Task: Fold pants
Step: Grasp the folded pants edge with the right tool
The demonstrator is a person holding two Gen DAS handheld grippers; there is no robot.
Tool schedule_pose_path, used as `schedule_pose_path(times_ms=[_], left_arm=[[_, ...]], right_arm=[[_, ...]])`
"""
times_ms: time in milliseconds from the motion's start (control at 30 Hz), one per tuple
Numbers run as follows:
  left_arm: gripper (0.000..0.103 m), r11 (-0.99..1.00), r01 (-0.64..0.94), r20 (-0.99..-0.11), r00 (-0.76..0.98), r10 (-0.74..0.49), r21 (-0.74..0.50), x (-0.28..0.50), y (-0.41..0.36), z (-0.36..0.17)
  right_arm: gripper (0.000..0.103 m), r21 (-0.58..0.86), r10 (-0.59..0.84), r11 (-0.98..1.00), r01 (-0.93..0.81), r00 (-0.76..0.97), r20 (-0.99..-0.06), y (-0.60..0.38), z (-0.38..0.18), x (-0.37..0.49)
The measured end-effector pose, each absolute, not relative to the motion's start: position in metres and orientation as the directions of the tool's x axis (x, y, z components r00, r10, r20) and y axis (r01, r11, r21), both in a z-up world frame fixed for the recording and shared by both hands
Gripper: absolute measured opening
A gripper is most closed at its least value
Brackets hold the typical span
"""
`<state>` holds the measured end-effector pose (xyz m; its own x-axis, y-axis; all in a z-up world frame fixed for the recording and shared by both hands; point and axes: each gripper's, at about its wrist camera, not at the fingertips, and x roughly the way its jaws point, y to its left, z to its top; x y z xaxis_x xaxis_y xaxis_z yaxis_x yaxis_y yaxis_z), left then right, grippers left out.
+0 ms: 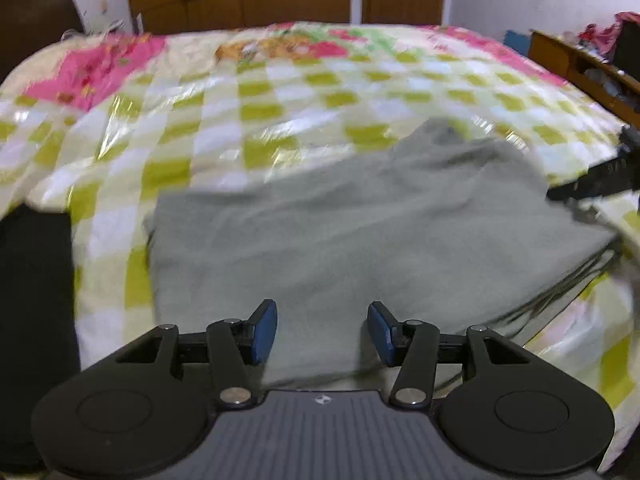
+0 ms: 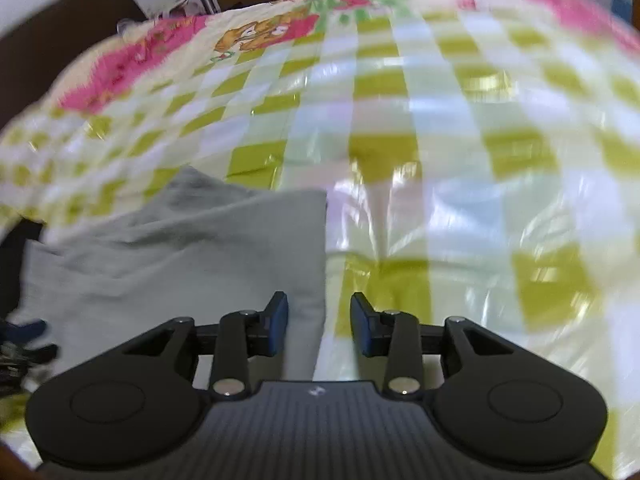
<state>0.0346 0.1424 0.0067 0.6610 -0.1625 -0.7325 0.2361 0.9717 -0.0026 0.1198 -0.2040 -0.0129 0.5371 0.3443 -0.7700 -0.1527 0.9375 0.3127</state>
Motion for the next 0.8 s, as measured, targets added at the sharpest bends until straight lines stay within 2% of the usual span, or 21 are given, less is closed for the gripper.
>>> schedule_pose_path(times_ms=[233,400,433,467,500,667,800], left_arm=[[0.062,0.908,0.420,-0.655,0.689,-0.310,0.011,0.087,0.065,0.027],[0.062,0.867,0.497,-0.671,0.653,-0.352,0.029,0.138,0.007,0.010],[0.062,0.867,0.496,-0.687,0.648,-0.329,0.052,0.146,-0.002,0.004],[0.061,0.866,0.495,-0.701,0.641,-0.313,0.067,0.152,-0.009,-0.002],[0.061,0.864,0.499,-0.711,0.631,-0.311,0.065,0.158,-0.014,-0.008],[0.062,0.847,0.529,-0.692,0.632,-0.349,0.056,0.168,-0.053,-0.016],[0.063,0.822,0.568,-0.676,0.626,-0.388,0.054,0.175,-0.082,-0.011]], right_arm=[[0.038,0.584,0.594,0.795,-0.162,0.398,-0.699,-0.233,-0.019,0.102],[0.041,0.718,0.721,0.682,-0.137,0.290,-0.629,-0.233,-0.036,0.103],[0.036,0.731,0.729,0.671,-0.123,0.289,-0.621,-0.233,-0.039,0.104],[0.013,0.729,0.724,0.675,-0.116,0.298,-0.622,-0.231,-0.041,0.105],[0.007,0.714,0.709,0.691,-0.115,0.301,-0.638,-0.231,-0.041,0.106],[0.004,0.677,0.668,0.724,-0.130,0.376,-0.642,-0.260,-0.028,0.101],[0.005,0.642,0.601,0.763,-0.068,0.437,-0.669,-0.303,-0.023,0.097]])
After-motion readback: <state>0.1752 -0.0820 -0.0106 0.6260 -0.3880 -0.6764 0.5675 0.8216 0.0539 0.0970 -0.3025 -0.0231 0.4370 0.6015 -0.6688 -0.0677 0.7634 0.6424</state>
